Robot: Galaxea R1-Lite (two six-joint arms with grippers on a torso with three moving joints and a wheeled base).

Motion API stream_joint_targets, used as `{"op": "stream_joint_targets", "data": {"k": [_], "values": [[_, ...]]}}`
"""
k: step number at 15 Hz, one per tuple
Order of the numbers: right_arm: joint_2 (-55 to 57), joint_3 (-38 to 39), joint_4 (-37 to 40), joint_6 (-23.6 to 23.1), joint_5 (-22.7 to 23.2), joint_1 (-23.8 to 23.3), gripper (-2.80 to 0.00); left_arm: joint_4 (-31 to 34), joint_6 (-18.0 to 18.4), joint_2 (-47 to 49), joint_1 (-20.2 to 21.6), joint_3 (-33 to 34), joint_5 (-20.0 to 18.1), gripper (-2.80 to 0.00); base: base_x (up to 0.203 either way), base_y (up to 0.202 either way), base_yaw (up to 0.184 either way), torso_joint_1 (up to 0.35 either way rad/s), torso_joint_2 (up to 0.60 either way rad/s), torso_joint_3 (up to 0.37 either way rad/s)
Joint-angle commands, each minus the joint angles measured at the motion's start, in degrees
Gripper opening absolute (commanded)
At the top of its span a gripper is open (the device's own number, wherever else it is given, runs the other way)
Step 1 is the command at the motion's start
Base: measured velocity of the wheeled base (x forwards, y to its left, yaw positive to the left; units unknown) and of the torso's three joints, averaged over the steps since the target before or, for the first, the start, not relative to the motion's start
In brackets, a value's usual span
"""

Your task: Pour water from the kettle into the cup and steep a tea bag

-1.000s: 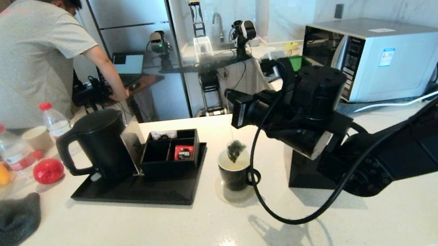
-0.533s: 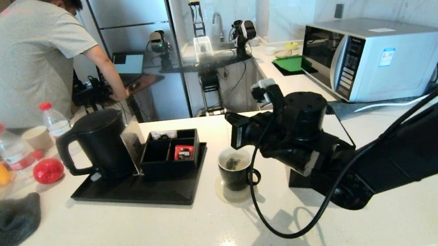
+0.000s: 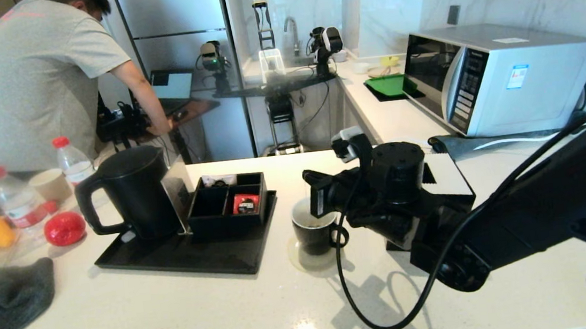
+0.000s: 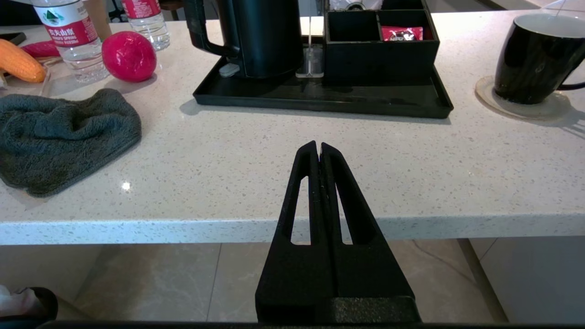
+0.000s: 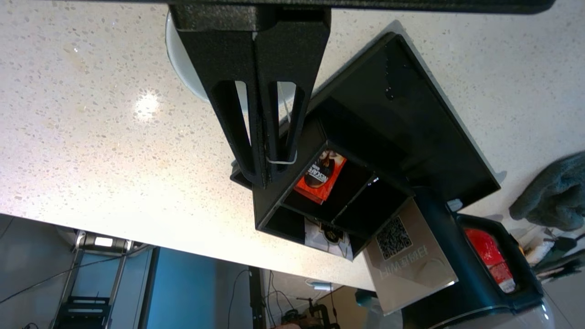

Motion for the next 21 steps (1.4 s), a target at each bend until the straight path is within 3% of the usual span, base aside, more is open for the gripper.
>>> {"op": "stream_joint_targets", "data": {"k": [1, 21], "values": [[0.81, 0.13, -0.34, 0.04, -0.06, 0.04, -2.80, 0.02, -0.01, -0.02, -0.06, 0.00, 0.01, -2.80, 0.000, 0.000, 0.000, 0.000, 0.00, 0.000], [-9.73, 0.18, 1.33, -2.84, -0.15, -0.62, -2.80, 0.02, -0.02, -0.02, -0.07, 0.00, 0.01, -2.80, 0.000, 0.000, 0.000, 0.000, 0.00, 0.000]]}}
